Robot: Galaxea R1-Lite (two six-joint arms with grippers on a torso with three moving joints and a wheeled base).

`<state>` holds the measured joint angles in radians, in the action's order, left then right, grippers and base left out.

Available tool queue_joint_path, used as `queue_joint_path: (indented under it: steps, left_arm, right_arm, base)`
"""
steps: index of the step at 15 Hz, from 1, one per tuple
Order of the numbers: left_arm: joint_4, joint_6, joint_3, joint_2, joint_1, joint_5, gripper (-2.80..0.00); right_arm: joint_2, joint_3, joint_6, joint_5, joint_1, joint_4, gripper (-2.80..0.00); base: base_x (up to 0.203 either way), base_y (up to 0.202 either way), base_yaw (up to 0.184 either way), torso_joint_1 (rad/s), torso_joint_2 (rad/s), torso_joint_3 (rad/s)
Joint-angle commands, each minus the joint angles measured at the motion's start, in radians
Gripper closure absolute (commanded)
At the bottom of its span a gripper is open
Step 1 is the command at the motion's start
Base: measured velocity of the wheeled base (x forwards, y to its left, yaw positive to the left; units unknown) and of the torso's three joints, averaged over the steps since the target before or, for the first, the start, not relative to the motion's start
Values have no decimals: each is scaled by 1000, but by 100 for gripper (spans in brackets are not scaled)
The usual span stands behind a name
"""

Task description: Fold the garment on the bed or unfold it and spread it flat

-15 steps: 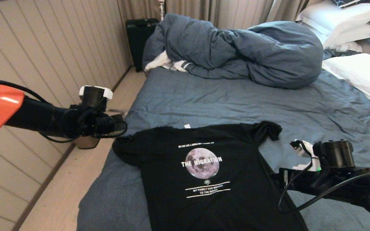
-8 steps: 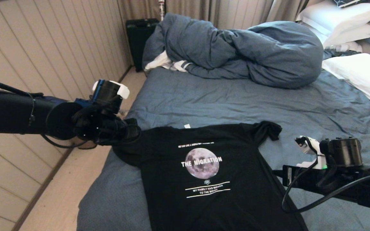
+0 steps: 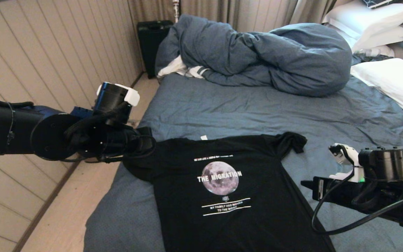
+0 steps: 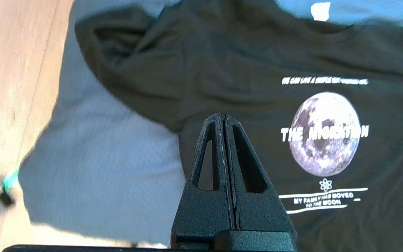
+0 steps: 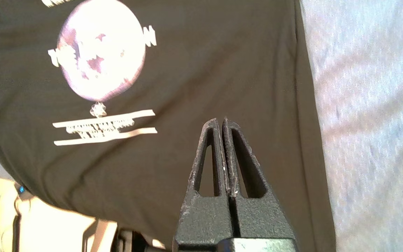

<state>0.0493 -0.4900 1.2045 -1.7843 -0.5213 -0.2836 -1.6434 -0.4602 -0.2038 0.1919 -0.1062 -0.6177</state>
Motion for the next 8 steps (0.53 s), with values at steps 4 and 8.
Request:
queue_joint_path:
  steps: [4,8]
  left_arm:
    - [-24,14,-15,5,-2,20,0]
    - [-16,14,-27,12,-2,59,0]
  right_arm:
    - [6,11,-3,1,-1,-22,0]
    - [12,11,-2,3,-7,-10,0]
  base:
    - [0,0,0,0,0,0]
    - [0,0,0,0,0,0]
